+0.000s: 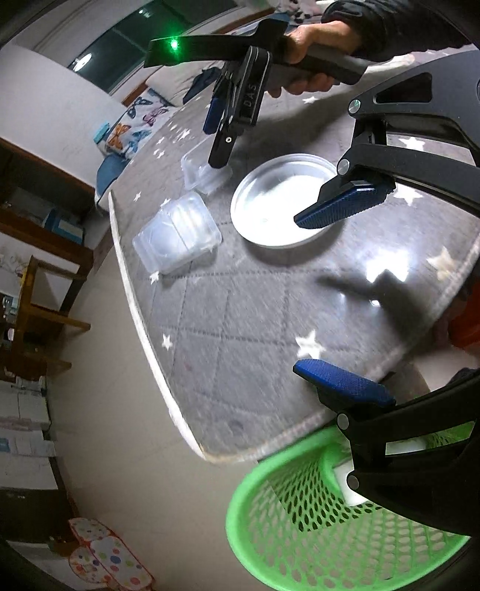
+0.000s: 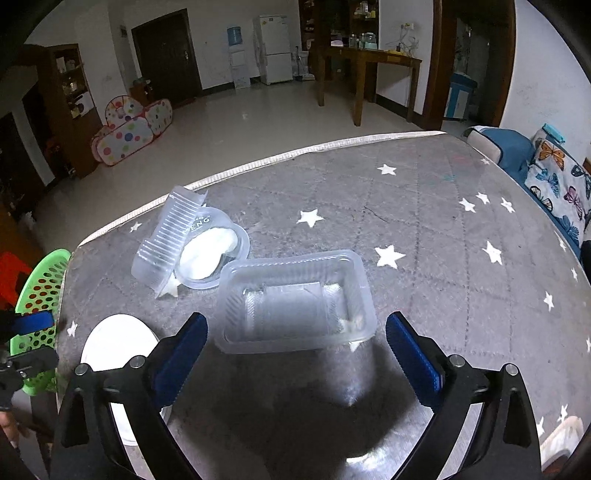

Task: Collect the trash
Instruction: 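Pinch the white plate rim with the left gripper while the right gripper grasps a clear rectangular tray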

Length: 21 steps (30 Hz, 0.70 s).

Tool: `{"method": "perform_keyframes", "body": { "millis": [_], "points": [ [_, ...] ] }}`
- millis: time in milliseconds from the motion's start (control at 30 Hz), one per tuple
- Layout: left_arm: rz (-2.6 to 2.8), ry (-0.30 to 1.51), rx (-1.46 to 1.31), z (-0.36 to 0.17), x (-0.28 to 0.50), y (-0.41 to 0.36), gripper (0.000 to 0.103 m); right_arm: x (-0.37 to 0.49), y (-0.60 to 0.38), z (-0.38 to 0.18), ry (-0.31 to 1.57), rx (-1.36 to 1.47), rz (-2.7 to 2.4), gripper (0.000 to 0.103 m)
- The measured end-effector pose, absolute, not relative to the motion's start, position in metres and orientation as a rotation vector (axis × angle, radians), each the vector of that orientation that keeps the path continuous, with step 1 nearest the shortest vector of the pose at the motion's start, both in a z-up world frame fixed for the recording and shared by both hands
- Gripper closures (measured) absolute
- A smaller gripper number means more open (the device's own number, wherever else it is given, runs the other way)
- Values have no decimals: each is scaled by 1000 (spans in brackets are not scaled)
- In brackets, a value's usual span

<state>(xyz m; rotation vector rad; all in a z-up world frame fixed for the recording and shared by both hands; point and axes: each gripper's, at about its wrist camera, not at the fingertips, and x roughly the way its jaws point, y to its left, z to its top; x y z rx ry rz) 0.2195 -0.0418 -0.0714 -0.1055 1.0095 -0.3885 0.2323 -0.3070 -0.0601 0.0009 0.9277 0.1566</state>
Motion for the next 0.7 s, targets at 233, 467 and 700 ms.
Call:
{"method": "perform_keyframes", "body": {
  "millis": [233,467,700],
  "points": [
    [-427,1031,-87,-81,227,-61,31,244,-297,-66,937,-52,160,9],
    [-462,1043,-54,-91,233,-80,39,245,-297,-69,923,-61,149,17],
    [-481,1025,-13,-92,236,-94,65,243,-302,-69,922,-53,155,17]
  ]
}}
